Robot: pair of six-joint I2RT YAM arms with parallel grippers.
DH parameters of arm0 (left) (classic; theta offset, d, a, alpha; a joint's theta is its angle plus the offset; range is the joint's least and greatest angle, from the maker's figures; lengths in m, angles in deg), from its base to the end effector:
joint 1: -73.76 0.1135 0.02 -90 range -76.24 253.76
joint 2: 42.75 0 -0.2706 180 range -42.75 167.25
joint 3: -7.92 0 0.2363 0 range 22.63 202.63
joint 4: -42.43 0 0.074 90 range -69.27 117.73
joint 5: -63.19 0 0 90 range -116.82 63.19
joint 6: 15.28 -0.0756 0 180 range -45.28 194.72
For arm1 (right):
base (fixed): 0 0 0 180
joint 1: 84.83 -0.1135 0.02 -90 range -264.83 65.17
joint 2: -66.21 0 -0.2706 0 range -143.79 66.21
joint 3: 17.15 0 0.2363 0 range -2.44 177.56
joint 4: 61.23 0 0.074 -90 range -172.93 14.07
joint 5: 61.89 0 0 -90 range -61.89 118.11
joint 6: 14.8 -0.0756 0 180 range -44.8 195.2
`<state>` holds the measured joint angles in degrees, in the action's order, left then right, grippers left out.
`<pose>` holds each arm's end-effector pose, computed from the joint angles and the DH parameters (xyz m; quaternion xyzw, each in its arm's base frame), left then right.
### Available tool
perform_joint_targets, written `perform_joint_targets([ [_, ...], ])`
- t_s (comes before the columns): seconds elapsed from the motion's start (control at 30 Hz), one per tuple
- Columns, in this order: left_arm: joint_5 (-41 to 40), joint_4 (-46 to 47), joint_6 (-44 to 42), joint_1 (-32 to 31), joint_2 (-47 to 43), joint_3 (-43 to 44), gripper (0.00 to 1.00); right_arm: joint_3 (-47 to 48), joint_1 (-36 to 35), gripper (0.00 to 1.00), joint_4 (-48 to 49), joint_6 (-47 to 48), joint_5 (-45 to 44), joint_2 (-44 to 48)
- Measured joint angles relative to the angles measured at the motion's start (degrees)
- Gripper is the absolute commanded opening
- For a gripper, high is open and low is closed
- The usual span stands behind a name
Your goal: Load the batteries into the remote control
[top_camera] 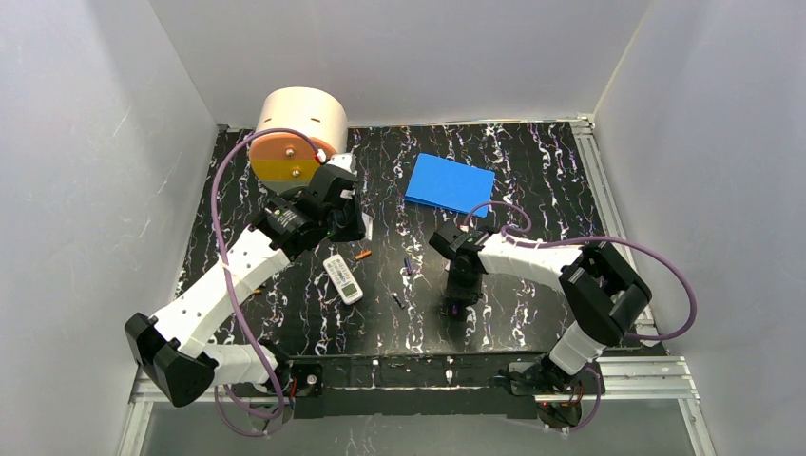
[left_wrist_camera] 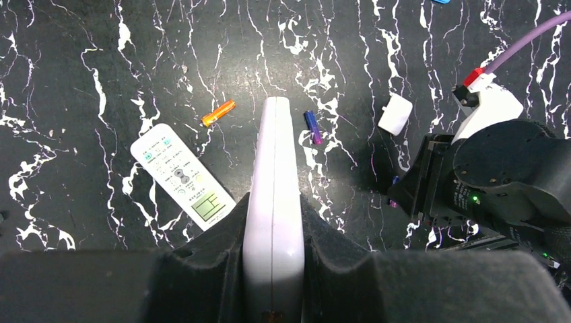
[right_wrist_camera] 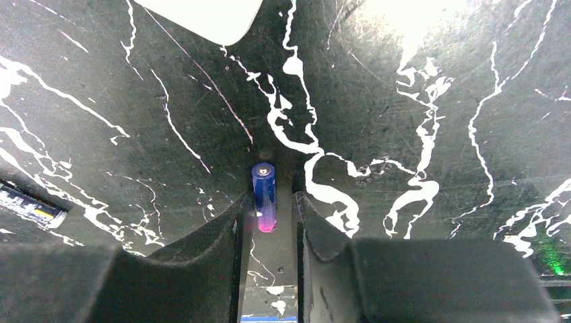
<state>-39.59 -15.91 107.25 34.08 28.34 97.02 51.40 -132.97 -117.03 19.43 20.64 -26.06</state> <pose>0.2182 -0.1593 0.3469 0.0096 0.9030 -0.1644 0.3967 0.1903 0.1976 0.1424 0.0721 0.9911 0.0318 0.1073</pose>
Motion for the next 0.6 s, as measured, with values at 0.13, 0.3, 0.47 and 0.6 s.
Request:
perform_joint_targets([
  [0.13,0.9,0.4,-0.3,0.2,-0.6,-0.4,0.00,0.1,0.0,0.26,0.1,0.2,-0.9,-0.5],
  [0.3,2.5,1.2,-0.7,0.6,-0.7,-0.9,0.00,0.2,0.0,0.17,0.2,1.0,-1.4,-0.7],
  [0.47,4.6,2.0,-1.4,1.3,-0.7,-0.9,0.00,0.2,-0.1,0.16,1.7,2.6,-2.3,-0.4],
  [0.6,7.1,3.4,-1.6,2.2,-0.7,-1.2,0.00,0.2,-0.3,0.16,4.0,3.8,-5.4,1.8],
])
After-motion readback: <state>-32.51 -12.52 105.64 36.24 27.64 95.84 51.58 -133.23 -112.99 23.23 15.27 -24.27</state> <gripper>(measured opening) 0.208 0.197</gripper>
